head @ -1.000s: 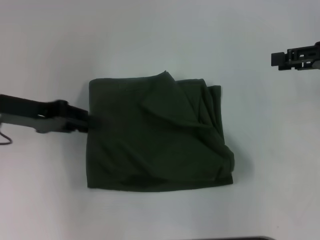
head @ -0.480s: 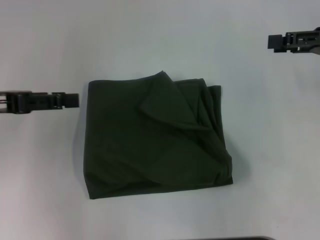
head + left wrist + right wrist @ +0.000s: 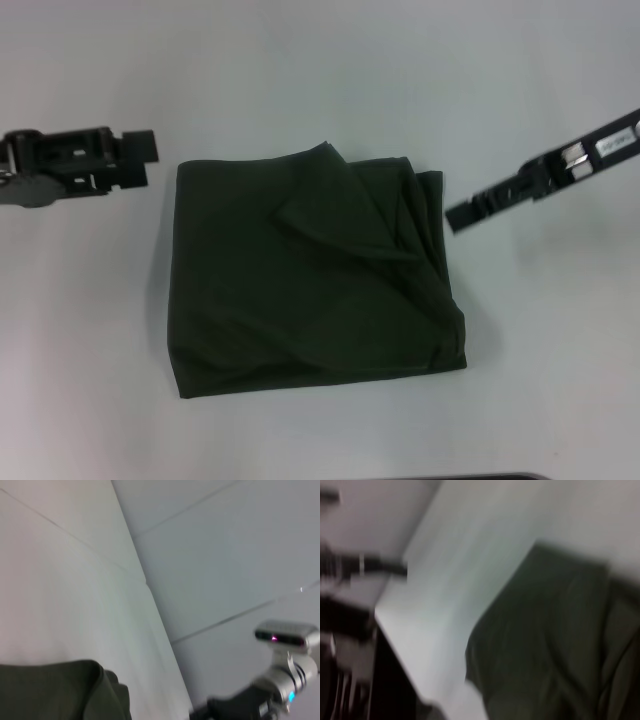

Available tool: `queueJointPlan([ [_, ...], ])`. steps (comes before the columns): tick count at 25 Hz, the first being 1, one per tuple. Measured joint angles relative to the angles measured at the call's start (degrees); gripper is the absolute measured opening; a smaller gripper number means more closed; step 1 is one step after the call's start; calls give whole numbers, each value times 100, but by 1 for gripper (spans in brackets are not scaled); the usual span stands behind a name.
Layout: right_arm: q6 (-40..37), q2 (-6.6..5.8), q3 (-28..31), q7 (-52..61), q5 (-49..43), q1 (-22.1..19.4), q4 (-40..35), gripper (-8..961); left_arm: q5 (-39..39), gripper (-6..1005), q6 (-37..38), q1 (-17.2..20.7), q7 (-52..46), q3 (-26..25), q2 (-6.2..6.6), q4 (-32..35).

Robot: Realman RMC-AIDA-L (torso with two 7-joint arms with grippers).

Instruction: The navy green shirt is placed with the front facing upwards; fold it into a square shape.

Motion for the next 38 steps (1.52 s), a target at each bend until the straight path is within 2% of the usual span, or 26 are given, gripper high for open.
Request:
queueJointPlan([
  [5, -421, 63, -81, 385, -248, 259, 1, 712, -8, 809, -49, 17, -100, -249, 40, 31],
  [8, -282, 76, -102, 622, -422, 297, -49, 711, -10, 808, -53, 9, -103, -316, 45, 39],
  [10, -53, 129, -158, 666, -540, 309, -59, 711, -11, 808, -55, -5, -96, -354, 48, 54],
  [15, 643, 378, -381, 599, -598, 456, -77, 713, -15, 808, -91, -20, -96, -369, 50, 62],
  [19, 885, 570, -750, 533, -667, 828, -117, 713, -15, 808, -139, -24, -103, -372, 58, 83],
  [25, 1149, 838, -1255, 629, -1254, 1415, -145, 713, -15, 807, -141, -27, -99, -400, 68, 205],
  [31, 1523, 900, -1618, 830, -1249, 1510, -397, 712, -14, 809, -144, -38, -57, -490, 93, 303],
  [38, 1726, 925, -2460, 674, -676, 1441, -604, 712, -14, 808, -217, -64, 42, -658, 224, 678],
])
